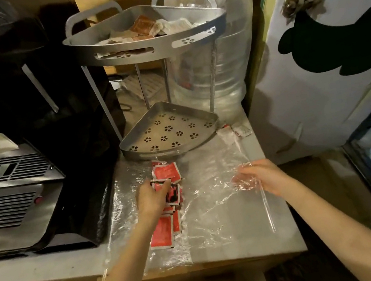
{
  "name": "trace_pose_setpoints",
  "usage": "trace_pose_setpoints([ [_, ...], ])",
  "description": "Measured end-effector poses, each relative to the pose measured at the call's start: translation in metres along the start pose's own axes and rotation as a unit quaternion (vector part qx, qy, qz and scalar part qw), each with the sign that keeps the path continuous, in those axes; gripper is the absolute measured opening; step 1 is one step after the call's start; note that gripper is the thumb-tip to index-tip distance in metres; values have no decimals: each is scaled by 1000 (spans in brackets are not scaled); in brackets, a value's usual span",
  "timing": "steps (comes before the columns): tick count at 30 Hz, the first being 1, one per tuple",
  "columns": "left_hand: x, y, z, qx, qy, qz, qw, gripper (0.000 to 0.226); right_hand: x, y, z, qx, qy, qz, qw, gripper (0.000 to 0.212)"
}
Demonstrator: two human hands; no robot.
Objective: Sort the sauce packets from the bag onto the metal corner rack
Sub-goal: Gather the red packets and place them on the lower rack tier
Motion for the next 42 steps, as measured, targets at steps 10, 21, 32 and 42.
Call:
trace_pose_setpoints([
  [10, 0, -5, -12, 216, -50, -133, 966, 43, 8, -11, -8, -381, -266, 131, 876, 75],
  [21, 13, -43, -84, 350, 171, -316, 865, 66, 38, 26, -40, -547, -196, 290, 761, 53],
  [32, 23, -25, -108, 361, 188, -281, 869, 55, 57, 29, -42, -593, -200, 273, 731, 52],
  [42, 22, -27, -108, 357, 180, -288, 870, 61, 66, 34, -36, -547, -255, 345, 719, 30],
])
Point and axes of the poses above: each hand's wrist, its own x-axis towards the middle knuckle, its own z-axis out of the back of the hand, y = z × x, the point moved 1 cm from there along x, towards the middle knuckle, and after that the axes turned 13 degrees about -z, right-handed, at the moved point
